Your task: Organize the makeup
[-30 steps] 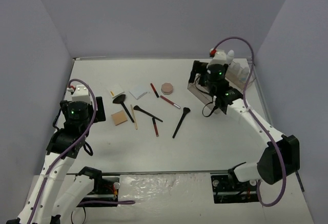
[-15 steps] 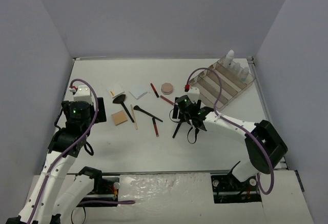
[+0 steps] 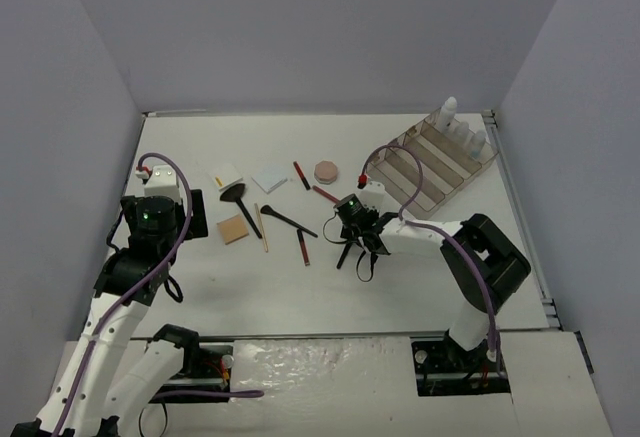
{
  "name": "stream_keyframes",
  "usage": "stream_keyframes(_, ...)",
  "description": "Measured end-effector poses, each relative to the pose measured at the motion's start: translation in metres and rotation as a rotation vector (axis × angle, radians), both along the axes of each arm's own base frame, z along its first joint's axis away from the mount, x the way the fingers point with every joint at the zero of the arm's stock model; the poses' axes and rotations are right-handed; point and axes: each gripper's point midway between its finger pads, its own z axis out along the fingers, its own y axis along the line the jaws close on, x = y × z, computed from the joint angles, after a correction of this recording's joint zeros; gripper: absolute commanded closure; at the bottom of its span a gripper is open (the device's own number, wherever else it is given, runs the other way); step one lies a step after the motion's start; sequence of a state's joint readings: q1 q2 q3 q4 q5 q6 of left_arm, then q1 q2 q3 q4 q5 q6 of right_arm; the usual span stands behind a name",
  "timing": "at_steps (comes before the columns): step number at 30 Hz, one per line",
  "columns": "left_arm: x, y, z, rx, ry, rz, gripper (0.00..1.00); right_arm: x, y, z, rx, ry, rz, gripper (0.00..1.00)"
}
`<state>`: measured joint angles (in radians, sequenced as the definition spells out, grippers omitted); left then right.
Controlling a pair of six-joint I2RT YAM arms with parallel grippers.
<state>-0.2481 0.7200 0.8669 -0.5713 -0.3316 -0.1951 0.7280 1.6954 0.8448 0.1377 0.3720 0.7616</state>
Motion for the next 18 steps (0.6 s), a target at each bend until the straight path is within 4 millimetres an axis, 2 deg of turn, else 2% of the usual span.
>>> stream_keyframes(4, 0.0, 0.0, 0.0, -0.001, 0.001, -0.002, 0.03, 0.001, -0.002, -0.005, -0.01, 0.001, -0.014, 0.84)
stream_keyframes(7, 0.0, -0.001, 0.0, -0.002, 0.002, -0.004, 0.03, 0.002, -0.002, -0.005, -0.008, -0.003, -0.02, 0.99)
stream_keyframes(14, 0.001, -0.003, -0.001, -0.006, 0.005, -0.013, 0.03, -0.001, -0.01, 0.001, -0.06, -0.008, 0.006, 1.0)
stream_keyframes(16, 0.001, -0.003, -0.001, -0.008, 0.005, -0.015, 0.03, -0.001, -0.014, 0.014, -0.086, -0.028, 0.043, 1.0)
stream_keyframes(18, 0.001, -0.003, -0.001, -0.009, 0.005, -0.016, 0.03, 0.001, -0.016, 0.037, -0.109, -0.069, 0.101, 1.0)
